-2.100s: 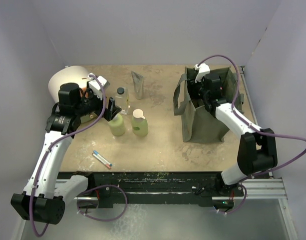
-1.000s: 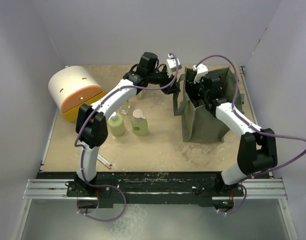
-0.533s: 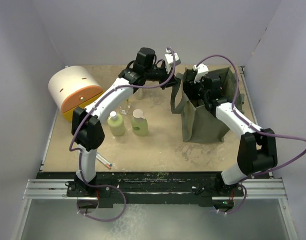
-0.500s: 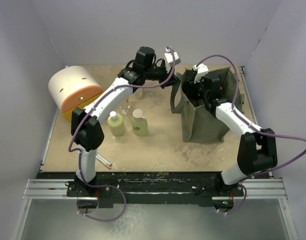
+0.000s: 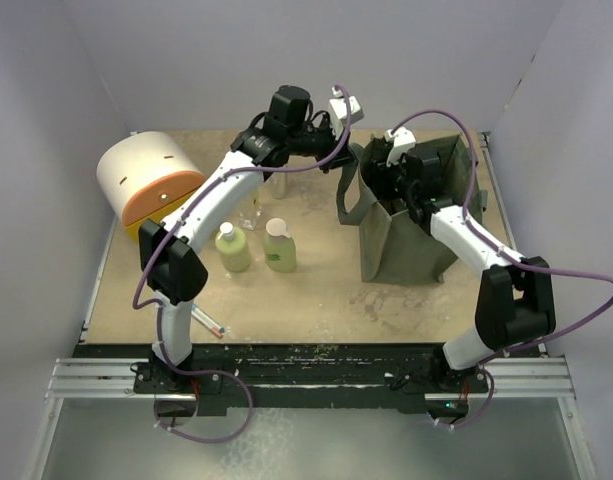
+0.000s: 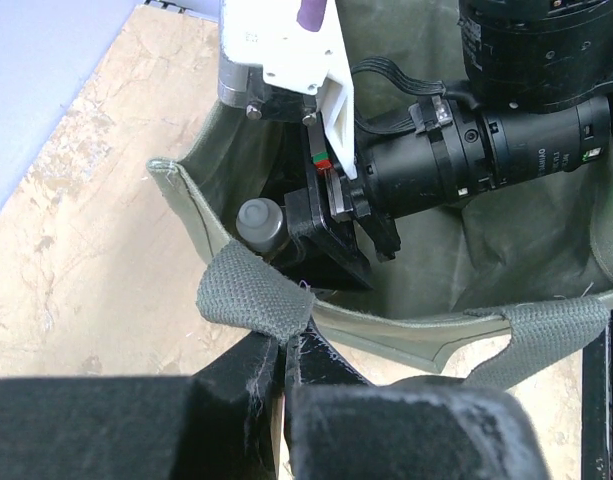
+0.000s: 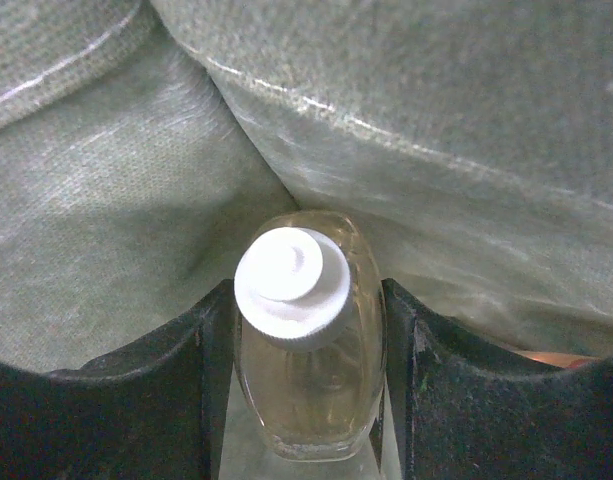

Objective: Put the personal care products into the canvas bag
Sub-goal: Place the care product in the canvas bag.

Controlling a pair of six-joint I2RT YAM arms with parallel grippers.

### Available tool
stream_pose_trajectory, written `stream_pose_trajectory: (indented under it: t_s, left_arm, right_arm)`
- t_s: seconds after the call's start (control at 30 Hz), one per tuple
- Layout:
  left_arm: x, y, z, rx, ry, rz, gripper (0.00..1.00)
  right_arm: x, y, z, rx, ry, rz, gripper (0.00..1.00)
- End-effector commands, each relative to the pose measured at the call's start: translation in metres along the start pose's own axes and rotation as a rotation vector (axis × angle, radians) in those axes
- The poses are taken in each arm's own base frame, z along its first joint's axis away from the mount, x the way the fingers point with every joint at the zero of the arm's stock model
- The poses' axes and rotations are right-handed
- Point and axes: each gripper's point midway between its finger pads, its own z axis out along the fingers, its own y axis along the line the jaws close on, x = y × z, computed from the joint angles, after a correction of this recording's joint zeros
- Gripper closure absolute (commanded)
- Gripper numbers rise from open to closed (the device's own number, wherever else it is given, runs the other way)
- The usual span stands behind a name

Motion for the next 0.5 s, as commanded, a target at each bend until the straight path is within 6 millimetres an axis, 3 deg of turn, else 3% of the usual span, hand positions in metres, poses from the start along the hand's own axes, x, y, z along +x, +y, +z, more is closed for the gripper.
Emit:
stream_pose_trajectory:
  t_s: [0.0, 0.2, 0.3, 0.47]
  left_arm:
    - [-0.057, -0.009, -0.023, -0.008, -0.132, 0.091, 1.00]
    - [-0.031, -0.012, -0.017, 0.004, -0.088, 0.070, 0.99]
    - [-0.021, -0.013, -0.016, 0.008, -0.072, 0.066, 0.92]
    - [-0.016, -0.015, -0.017, 0.008, -0.065, 0.065, 0.91]
  right_arm:
    - [-0.050, -0.001, -0.002, 0.004, -0.180, -0.006, 0.93]
    - [-0.038, 0.001, 0.006, -0.009, -0.135, -0.005, 0.78]
    - [-0.043, 0.002, 0.004, -0.016, -0.137, -0.011, 0.67]
    - [-0.049, 0.002, 0.003, -0.018, -0.127, -0.018, 0.55]
